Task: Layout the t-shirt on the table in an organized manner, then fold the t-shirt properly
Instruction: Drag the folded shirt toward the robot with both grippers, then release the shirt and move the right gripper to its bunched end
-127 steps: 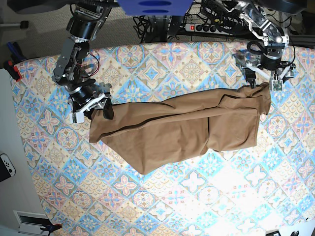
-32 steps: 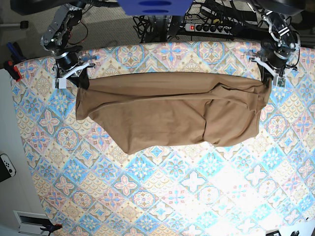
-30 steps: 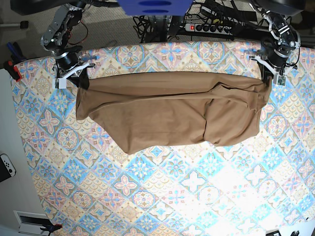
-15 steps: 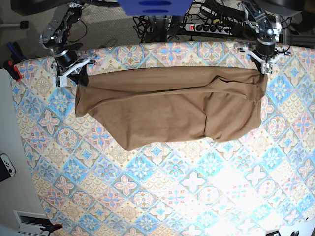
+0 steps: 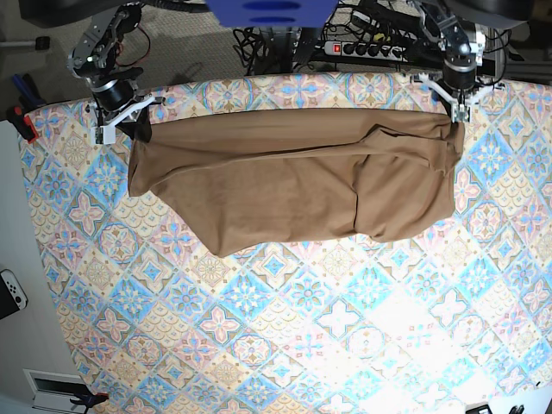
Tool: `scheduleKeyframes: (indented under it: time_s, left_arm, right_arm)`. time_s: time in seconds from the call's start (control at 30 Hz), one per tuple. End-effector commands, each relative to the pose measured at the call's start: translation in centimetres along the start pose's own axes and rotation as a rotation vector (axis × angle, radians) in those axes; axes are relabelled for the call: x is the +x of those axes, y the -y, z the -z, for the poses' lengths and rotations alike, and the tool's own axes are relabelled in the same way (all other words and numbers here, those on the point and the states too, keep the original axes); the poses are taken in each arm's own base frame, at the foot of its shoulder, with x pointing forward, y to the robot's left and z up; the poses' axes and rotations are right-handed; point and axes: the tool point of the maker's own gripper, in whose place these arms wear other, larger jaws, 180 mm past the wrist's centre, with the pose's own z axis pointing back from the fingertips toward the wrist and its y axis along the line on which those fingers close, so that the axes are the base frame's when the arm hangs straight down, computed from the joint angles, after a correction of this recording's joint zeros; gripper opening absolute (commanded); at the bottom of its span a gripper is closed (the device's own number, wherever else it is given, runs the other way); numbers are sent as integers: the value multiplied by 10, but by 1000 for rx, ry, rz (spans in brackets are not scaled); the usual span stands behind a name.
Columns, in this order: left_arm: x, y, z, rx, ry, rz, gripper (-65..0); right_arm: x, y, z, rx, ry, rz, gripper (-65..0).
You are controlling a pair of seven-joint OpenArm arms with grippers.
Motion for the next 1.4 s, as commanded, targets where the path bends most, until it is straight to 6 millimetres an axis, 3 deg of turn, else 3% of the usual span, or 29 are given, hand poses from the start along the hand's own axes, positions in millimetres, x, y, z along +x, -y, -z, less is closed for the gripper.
scheduleKeyframes:
  time_s: [0.0,0.27,0.3,0.5,0.63,0.73,0.9,1.1,1.37]
  left_arm:
    - [-78,22,-14,-82,-343,72,-650]
    - [-62,4,-6,-22,-312,39,-650]
    - [-61,-3,-6,-2,-309,24,-650]
    - [-53,-34,-6,92,-282,-54,-454]
    - [-47,-44,-9,122,-265,-58,-416]
    - [-41,-54,-13,157,-254,-58,-403]
    - [-40,-56,-13,161,-246,-67,-399]
    - [-39,-56,-13,161,-239,-73,-396]
    - [16,-95,-46,274,-7,-164,-396]
  right_arm:
    - [2,9,-4,-31,-10,-23,-650]
    - [3,8,-3,-30,-9,-26,-650]
    - [4,8,-4,-31,-8,-27,-613]
    - [21,7,-9,-39,31,-64,-440]
    - [33,5,-12,-42,57,-89,-399]
    - [43,2,-15,-44,81,-111,-388]
    - [39,0,-21,-45,70,-124,-388]
    - [52,-4,-28,-50,101,-161,-387]
    - [49,-4,-32,-53,90,-166,-387]
